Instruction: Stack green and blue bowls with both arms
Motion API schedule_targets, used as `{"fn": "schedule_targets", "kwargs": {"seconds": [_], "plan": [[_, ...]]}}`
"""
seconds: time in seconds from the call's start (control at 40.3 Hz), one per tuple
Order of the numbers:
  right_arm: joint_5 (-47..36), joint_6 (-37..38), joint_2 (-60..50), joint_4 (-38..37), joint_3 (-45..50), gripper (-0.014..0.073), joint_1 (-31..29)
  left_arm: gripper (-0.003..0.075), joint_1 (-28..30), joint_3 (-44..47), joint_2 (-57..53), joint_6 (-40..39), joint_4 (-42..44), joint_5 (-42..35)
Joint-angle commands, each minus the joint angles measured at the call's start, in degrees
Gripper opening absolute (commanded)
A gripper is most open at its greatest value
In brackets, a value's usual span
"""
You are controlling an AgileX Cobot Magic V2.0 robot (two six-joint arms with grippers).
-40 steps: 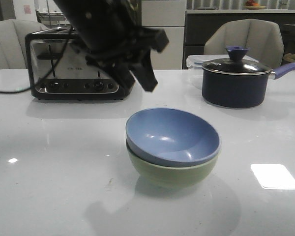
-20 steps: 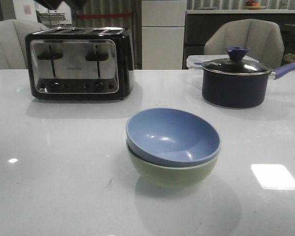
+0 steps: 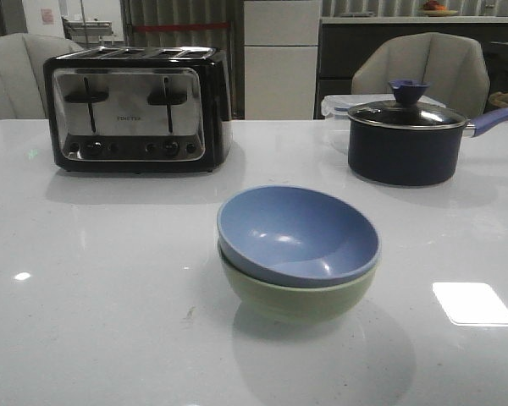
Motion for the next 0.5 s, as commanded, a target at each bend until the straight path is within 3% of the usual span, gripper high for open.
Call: {"fn": "schedule_targets", "kwargs": {"seconds": [0.0,0.273,0.347,0.471], "plan": [[-3.5,-0.7,0.0,-1.8,-1.7,0.0468,0.0,0.0363,-0.3,0.4,-3.4,-5.2,4.4,-1.7],[-3.5,-0.4,0.0,-4.8,-1.7,0.0438,-0.3,0.0363,-0.3,2.8,-6.3,-5.4,5.4,-2.2],[-3.5,-0.4,0.0,-4.8,-1.7,0.0357,-0.3,0.0347,-0.3,2.8,-6.2,-5.4,5.4,-2.6],[-3.5,-0.4,0.0,-4.8,-1.7,0.0166,-0.3,0.0249,-0.3,2.8,-6.2,-5.4,5.3,-2.6]]}}
